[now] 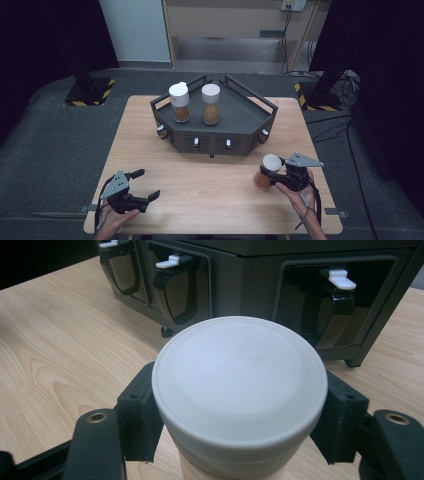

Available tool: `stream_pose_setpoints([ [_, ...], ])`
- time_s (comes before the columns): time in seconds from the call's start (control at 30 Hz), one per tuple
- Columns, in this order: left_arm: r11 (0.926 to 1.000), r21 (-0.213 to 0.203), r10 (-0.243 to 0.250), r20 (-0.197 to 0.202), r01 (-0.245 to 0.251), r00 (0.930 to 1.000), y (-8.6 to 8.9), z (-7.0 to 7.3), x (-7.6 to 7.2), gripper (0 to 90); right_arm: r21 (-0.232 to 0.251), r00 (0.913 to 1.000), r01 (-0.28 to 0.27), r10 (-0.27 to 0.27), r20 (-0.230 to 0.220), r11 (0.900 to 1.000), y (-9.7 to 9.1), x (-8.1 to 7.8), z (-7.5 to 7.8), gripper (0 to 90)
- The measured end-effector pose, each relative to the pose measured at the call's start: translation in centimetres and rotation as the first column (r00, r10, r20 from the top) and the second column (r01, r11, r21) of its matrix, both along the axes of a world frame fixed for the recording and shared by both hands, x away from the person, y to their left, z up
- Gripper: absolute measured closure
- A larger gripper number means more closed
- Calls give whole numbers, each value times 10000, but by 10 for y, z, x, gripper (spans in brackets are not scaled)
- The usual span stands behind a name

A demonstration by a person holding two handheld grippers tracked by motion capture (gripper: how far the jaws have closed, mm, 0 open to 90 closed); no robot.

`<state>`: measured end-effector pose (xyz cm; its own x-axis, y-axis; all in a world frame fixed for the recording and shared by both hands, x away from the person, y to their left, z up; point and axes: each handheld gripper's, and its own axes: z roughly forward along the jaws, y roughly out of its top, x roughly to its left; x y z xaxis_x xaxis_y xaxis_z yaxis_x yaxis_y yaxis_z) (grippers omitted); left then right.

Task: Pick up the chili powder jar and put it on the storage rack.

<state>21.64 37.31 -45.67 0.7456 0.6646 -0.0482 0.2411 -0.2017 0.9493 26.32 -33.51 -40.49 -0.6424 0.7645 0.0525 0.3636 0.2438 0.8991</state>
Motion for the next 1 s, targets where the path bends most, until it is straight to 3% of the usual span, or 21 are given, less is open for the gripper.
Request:
stream_pose_setpoints([
  [0.4,10000,9,-17,7,17,10000,0,0,0,22,-219,9998,-167,170,96,9996,2,3,16,330],
  [1.0,10000,3,6,-5,-6,10000,0,0,0,22,-442,9964,-824,831,142,9956,6,16,79,331],
])
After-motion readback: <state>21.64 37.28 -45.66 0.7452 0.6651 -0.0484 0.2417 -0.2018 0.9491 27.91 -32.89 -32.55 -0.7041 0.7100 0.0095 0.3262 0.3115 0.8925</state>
